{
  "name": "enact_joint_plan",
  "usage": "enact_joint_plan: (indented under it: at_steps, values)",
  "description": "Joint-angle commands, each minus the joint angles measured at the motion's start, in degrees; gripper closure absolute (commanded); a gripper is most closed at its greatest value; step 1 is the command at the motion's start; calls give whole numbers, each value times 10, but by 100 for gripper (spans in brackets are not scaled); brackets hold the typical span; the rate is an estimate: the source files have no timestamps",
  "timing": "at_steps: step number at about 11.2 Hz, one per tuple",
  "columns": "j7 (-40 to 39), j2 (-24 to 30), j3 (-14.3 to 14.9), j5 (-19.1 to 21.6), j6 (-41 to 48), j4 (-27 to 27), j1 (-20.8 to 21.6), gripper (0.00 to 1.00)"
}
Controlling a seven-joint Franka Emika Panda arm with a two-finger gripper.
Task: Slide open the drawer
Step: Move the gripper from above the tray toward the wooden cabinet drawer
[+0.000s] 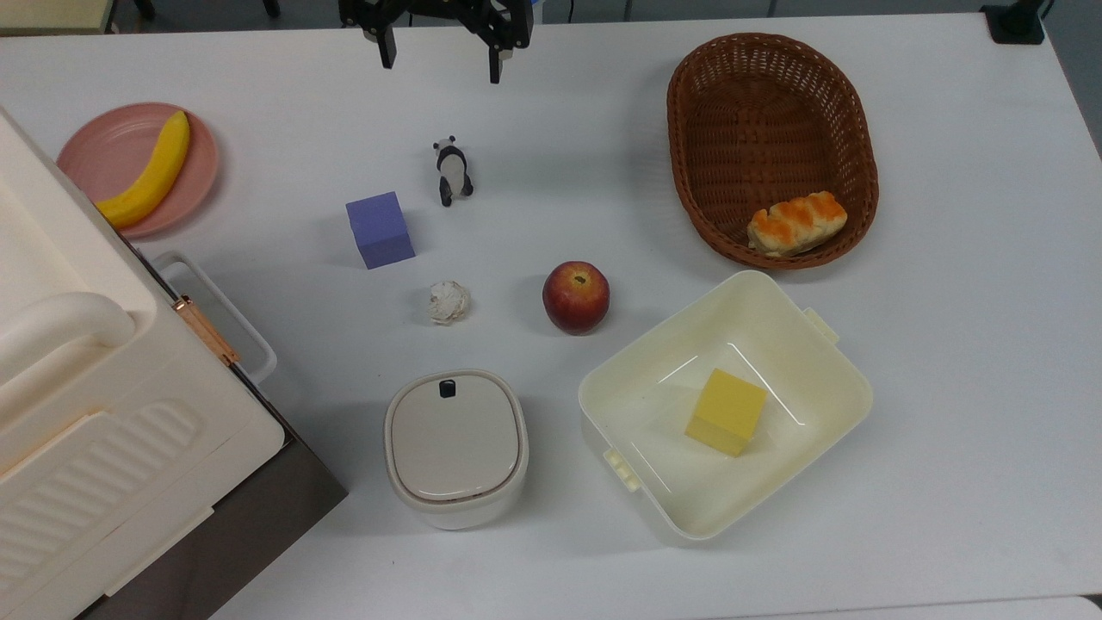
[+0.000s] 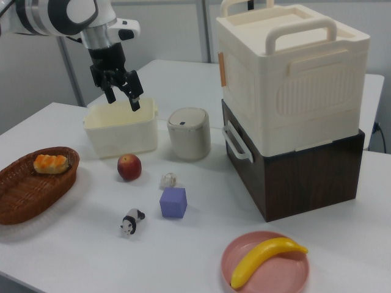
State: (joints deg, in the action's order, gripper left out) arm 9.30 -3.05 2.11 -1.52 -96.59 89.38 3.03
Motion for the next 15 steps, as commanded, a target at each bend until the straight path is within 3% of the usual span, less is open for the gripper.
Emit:
enact_joint_plan:
  at_steps: [1,15]
  values:
    - [-64,16,0,-1,11,18,4,0]
    - [-71,15,0,1,19,16,-1,0]
